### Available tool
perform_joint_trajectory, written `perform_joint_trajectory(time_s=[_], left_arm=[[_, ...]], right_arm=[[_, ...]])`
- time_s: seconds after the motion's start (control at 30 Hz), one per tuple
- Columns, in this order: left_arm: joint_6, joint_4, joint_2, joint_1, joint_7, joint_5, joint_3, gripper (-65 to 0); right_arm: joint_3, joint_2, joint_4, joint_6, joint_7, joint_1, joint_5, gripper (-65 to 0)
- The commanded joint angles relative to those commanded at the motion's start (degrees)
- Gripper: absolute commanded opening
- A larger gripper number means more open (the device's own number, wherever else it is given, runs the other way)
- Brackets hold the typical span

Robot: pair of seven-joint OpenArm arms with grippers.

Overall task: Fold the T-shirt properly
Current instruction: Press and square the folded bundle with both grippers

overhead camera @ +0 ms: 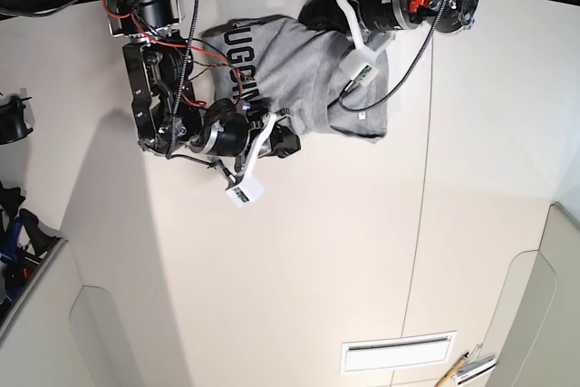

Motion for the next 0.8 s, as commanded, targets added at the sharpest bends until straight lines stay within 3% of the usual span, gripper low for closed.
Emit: perform_joint_trajectory(time_s=[0.27, 0.57, 0.7, 0.8], left_arm=[[0.0, -3.2, 0.0, -8.6, -1.0, -0.1, -8.4, -65.0], [0.0, -14.4, 0.0, -18.4, -4.3, 1.7, -8.4, -65.0], [0.0, -13.4, -1.0, -18.3, -3.3, -3.2, -8.4, -65.0], [0.0, -9.2, -3.2, -17.1, -1.3, -6.7, -9.3, -65.0]], right_arm=[[0.1, 5.2, 0.0, 0.02, -4.3, -0.7, 8.0, -65.0], [0.2, 5.2, 1.9, 0.26, -4.5, -7.4, 12.8, -65.0], [0.5, 5.2, 5.2, 0.24, -4.6, -7.9, 12.7, -65.0], [2.6, 5.2, 9.6, 0.22, -7.7, -7.9, 12.6, -65.0]])
